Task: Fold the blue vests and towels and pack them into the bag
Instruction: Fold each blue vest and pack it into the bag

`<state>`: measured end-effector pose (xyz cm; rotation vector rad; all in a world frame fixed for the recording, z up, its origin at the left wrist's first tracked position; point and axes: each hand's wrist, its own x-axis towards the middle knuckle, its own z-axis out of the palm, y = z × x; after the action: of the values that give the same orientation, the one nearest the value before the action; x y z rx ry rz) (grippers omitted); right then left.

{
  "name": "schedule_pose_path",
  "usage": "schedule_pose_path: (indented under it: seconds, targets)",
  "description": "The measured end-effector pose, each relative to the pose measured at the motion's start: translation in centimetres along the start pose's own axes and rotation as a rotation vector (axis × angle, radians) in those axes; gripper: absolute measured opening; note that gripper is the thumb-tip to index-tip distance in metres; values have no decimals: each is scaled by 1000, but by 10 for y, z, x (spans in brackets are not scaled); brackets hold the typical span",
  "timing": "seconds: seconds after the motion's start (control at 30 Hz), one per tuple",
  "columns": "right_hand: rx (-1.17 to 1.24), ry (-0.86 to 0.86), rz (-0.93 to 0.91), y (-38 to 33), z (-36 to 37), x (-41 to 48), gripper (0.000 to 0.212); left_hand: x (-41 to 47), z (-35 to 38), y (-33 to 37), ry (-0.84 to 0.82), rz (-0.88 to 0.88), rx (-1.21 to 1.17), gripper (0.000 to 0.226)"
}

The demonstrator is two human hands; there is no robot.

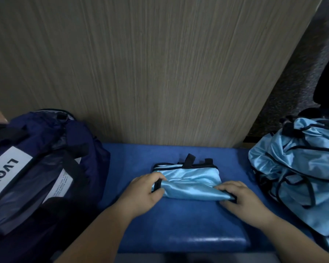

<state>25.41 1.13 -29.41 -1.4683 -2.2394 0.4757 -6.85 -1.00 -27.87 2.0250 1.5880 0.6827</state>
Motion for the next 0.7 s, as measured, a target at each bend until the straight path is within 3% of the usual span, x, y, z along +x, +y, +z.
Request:
schedule_pose_path:
  seconds: [0.23, 0.4, 0.6, 0.7]
  targets:
    - [275, 138, 203, -14, 1, 7, 11, 2, -4, 4, 83, -160, -115, 18]
    - [353, 163, 274, -30, 2, 7, 11, 3, -2, 6, 63, -211, -146, 31]
    - [177, 126, 383, -35, 4, 15, 19, 2, 0, 11, -70, -267, -1, 76]
    - [137, 82, 463, -35, 5, 19, 32, 3, 1, 15, -116, -286, 132, 74]
